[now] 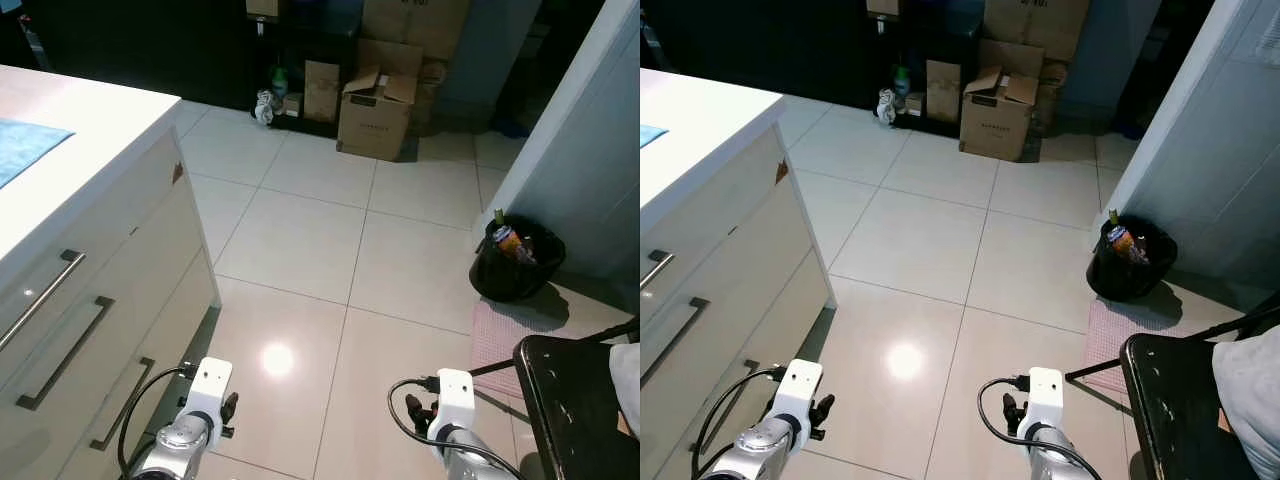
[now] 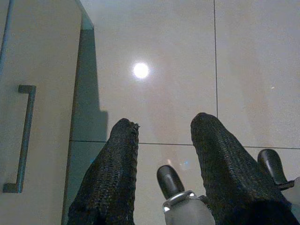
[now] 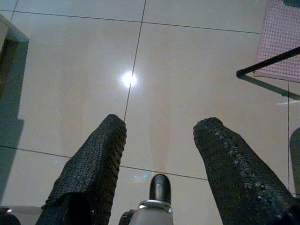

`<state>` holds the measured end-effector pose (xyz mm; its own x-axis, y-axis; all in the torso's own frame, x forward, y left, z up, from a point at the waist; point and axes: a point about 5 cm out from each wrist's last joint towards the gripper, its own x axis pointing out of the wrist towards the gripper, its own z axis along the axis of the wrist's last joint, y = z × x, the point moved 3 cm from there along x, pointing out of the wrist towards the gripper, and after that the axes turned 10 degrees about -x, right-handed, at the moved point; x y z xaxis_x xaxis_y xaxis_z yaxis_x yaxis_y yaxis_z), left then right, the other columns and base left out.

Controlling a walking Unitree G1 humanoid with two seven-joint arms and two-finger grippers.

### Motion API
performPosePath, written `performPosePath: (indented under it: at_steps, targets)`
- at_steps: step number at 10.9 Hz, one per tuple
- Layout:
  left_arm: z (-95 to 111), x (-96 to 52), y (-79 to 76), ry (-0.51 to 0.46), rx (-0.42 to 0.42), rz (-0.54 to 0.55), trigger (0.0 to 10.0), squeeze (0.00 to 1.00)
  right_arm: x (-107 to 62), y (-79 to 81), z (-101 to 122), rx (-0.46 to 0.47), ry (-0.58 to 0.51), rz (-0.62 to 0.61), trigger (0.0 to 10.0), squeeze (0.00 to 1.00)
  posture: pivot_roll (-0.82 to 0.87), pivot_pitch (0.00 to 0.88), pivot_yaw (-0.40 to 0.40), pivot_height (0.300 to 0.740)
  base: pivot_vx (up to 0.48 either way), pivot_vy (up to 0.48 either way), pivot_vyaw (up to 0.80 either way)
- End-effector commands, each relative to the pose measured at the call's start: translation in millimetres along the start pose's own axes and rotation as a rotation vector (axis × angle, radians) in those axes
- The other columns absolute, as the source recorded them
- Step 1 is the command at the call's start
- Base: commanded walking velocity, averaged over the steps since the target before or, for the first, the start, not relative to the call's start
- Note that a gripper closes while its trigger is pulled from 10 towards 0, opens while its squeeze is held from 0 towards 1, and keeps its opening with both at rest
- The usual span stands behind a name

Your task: Kitchen organization

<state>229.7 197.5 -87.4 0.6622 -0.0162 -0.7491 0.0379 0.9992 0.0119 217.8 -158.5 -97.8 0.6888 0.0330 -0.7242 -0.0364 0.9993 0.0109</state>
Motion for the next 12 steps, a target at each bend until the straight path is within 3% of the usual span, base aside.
performPosePath:
  at_steps: [1, 4, 12]
  targets:
    - [0, 0.5, -2.3, 0.002, -0.002, -0.01, 10.0, 0.0, -0.8, -4.4, -2, 0.009, 0.007, -0.014, 10.0, 0.0, -0.06, 0.0, -0.042, 0.719, 0.0, 0.0, 0.0]
    - [-3, 0.5, -5.0, 0.007, -0.006, -0.012, 10.0, 0.0, -1.5, -3.7, -4, -0.024, 0.008, 0.003, 10.0, 0.0, -0.06, 0.0, -0.059, 0.719, 0.0, 0.0, 0.14]
    - [-11, -1.0, -0.6, 0.031, -0.001, 0.001, 10.0, 0.0, -2.0, 0.5, -6, 0.004, 0.009, 0.006, 10.0, 0.0, -0.07, 0.001, -0.032, 0.719, 0.0, 0.0, 0.8]
